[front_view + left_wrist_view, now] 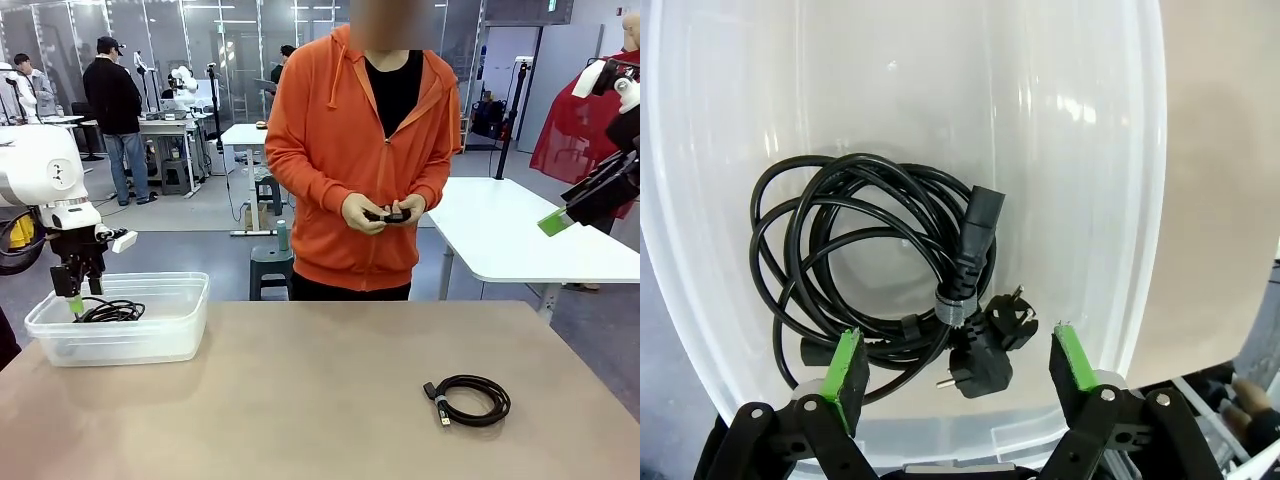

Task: Organize and store the cables.
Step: Place the Power Cable into the Organizing box, then place the USB Extension Cable into the Organizing box.

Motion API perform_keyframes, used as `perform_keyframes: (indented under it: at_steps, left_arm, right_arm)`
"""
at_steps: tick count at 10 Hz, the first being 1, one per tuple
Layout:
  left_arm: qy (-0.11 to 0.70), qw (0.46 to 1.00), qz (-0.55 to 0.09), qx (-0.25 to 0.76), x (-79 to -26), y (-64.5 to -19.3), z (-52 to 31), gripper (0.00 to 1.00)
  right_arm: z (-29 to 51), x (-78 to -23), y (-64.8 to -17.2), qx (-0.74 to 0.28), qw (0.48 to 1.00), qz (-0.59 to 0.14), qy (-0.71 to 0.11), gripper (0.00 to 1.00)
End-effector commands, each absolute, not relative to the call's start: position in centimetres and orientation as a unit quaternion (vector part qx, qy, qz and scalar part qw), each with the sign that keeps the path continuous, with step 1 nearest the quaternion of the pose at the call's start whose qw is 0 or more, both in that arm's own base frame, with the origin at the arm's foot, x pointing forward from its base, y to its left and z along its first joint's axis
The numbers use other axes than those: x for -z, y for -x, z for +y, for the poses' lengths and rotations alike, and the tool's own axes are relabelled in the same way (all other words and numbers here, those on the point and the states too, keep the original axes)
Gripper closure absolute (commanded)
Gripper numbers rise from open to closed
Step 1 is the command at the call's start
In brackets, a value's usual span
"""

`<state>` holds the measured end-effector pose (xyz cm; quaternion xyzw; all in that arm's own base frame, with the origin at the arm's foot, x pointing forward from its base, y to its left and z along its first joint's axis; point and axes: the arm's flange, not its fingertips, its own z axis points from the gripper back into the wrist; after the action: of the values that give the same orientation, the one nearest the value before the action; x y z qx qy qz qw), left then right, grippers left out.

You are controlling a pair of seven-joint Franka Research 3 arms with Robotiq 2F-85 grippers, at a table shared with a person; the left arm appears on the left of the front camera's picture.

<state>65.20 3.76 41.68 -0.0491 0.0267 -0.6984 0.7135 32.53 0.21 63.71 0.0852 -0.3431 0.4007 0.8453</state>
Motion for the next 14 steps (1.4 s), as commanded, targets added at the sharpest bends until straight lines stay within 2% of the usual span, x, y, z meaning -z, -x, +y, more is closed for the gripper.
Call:
perform_keyframes:
  at_steps: [1,11,12,13,14]
  left_arm:
    - [0.047,0.714,0.026,0.698,-41.7,-65.5,3.9,0.09]
    - [0.049,0.714,0.027,0.698,-41.7,-65.2,3.8,0.09]
    - [0.047,0.721,-0.007,0.691,-42.9,-64.4,3.7,0.08]
    - [0.045,0.751,-0.016,0.659,-44.0,-63.1,3.7,0.08]
    - [0.035,0.776,-0.023,0.629,-45.2,-61.2,3.8,0.08]
  right_arm:
    - [0.2,-63.6,-32.3,-0.4,0.846,-0.344,-0.084,0.0]
    - [0.2,-63.6,-32.3,-0.4,0.846,-0.344,-0.084,0.0]
    - [0.2,-63.6,-32.3,-0.4,0.846,-0.344,-0.084,0.0]
    - [0.2,-63.7,-32.5,-0.401,0.845,-0.343,-0.085,0.0]
    - [1.2,-65.2,-32.6,-0.387,0.853,-0.349,-0.026,0.0]
